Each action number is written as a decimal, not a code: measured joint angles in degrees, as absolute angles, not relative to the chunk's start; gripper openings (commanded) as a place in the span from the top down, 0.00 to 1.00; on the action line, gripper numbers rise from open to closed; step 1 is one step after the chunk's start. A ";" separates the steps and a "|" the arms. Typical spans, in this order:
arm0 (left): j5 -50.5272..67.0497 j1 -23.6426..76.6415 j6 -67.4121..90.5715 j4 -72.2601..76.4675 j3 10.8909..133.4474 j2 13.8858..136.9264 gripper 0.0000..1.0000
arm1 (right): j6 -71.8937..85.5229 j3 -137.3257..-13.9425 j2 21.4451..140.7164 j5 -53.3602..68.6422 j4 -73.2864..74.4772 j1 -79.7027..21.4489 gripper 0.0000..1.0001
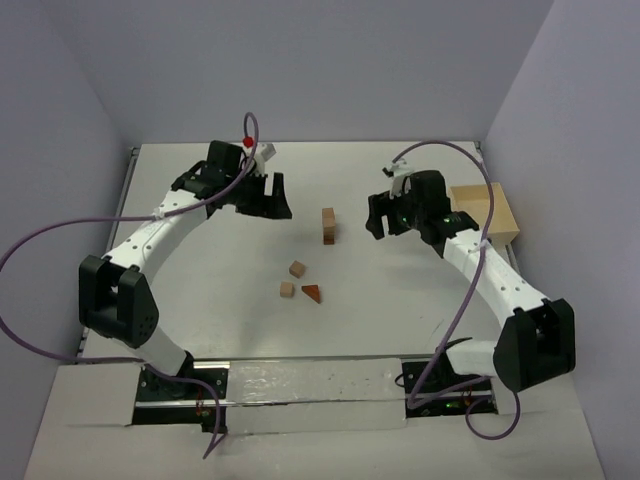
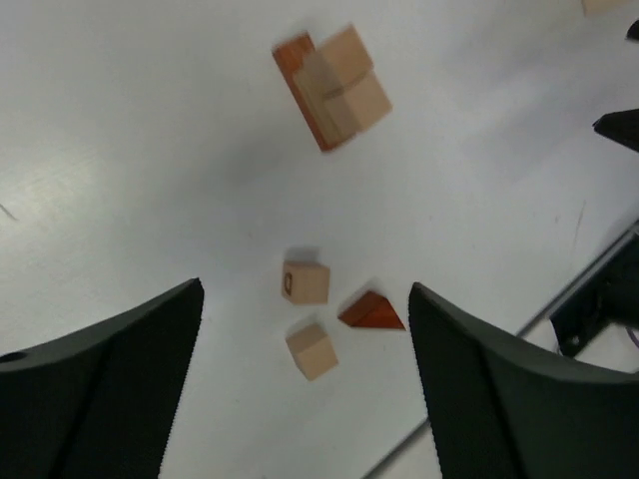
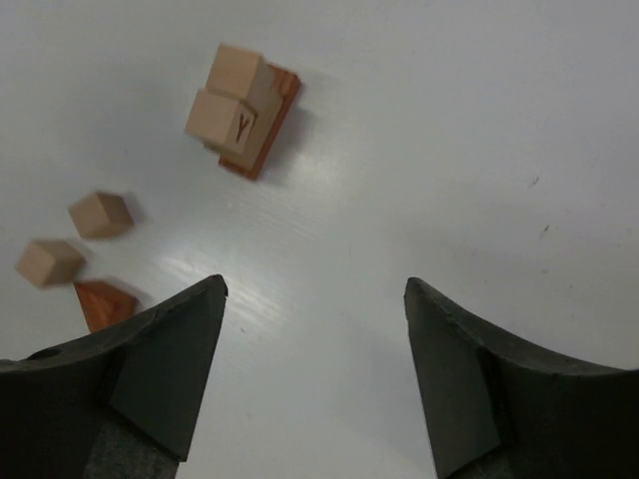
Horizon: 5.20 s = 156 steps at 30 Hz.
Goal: Build the wood block tower
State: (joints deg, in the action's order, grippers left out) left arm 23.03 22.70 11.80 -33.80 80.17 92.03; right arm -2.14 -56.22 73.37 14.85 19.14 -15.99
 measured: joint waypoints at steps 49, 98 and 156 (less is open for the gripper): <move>27.48 -9.78 23.79 -24.91 59.07 81.65 0.02 | -6.61 -92.45 115.74 -0.62 41.60 -51.13 0.12; 25.76 -9.78 26.83 -25.11 61.08 85.12 0.27 | 18.89 -107.54 104.53 -10.99 53.31 -37.79 1.00; 25.45 -9.80 27.69 -24.60 61.08 86.57 0.20 | 25.28 -121.78 124.90 -7.55 60.34 -32.86 0.91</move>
State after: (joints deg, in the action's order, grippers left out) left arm 25.45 -9.80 27.69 -24.60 61.08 86.57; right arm 25.28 -121.78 124.90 -7.55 60.34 -32.86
